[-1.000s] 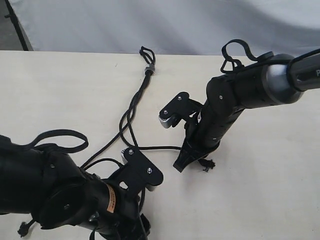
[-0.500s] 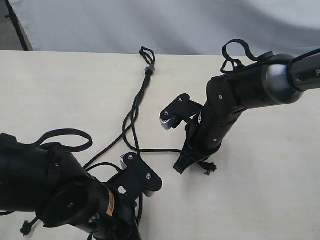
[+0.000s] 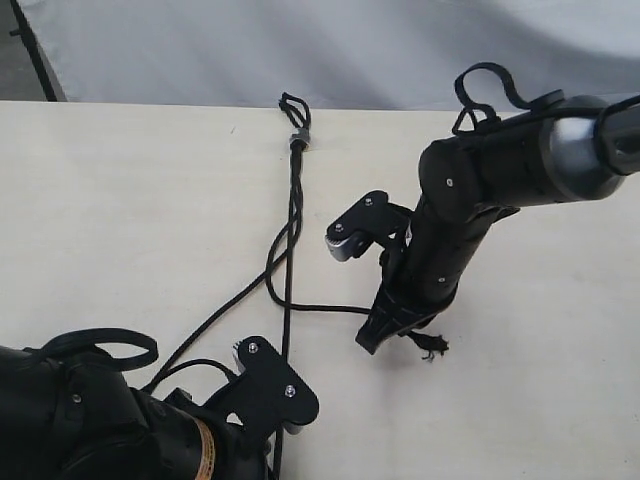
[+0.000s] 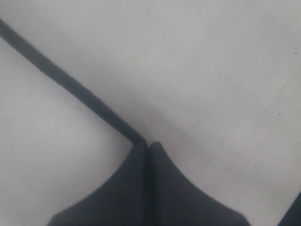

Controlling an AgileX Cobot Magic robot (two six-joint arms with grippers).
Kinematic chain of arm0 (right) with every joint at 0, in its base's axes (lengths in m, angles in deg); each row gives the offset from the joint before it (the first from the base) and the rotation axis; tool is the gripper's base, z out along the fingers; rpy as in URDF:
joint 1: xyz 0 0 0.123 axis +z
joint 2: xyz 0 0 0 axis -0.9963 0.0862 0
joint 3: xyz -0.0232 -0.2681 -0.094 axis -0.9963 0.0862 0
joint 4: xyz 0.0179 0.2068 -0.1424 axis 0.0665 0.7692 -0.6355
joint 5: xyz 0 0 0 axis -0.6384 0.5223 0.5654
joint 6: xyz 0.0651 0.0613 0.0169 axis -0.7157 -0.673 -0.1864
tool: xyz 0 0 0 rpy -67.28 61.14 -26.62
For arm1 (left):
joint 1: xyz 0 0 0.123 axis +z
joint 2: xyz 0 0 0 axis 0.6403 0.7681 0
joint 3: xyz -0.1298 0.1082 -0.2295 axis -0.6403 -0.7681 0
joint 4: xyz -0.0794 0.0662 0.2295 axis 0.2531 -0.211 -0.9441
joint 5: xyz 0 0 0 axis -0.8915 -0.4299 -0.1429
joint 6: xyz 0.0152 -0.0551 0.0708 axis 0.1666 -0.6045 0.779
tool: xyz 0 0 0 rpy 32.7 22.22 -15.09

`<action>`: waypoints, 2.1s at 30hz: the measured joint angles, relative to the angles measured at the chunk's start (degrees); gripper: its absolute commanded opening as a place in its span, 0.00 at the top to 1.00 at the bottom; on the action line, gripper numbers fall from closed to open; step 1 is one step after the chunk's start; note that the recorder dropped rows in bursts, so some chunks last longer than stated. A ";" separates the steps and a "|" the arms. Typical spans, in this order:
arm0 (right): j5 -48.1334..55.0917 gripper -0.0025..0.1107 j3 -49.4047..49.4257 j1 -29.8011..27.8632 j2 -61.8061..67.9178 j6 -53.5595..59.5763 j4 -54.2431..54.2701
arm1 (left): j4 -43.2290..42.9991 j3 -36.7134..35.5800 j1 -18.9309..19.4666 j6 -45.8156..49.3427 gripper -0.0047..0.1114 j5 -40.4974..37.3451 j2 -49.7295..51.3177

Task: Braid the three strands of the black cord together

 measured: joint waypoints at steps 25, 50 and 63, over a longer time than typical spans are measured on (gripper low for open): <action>-6.81 0.98 0.00 -11.59 -1.36 -3.24 -3.28 | 0.14 -0.03 0.00 -0.12 0.96 0.22 -0.09; -4.66 0.34 0.00 -9.44 -1.24 -6.11 -3.28 | 0.04 -1.48 0.00 -0.25 0.96 -3.84 -7.64; -7.88 0.34 0.00 -9.44 -12.96 -6.25 -1.18 | 2.44 -1.60 -0.37 -0.25 0.50 -6.31 -7.64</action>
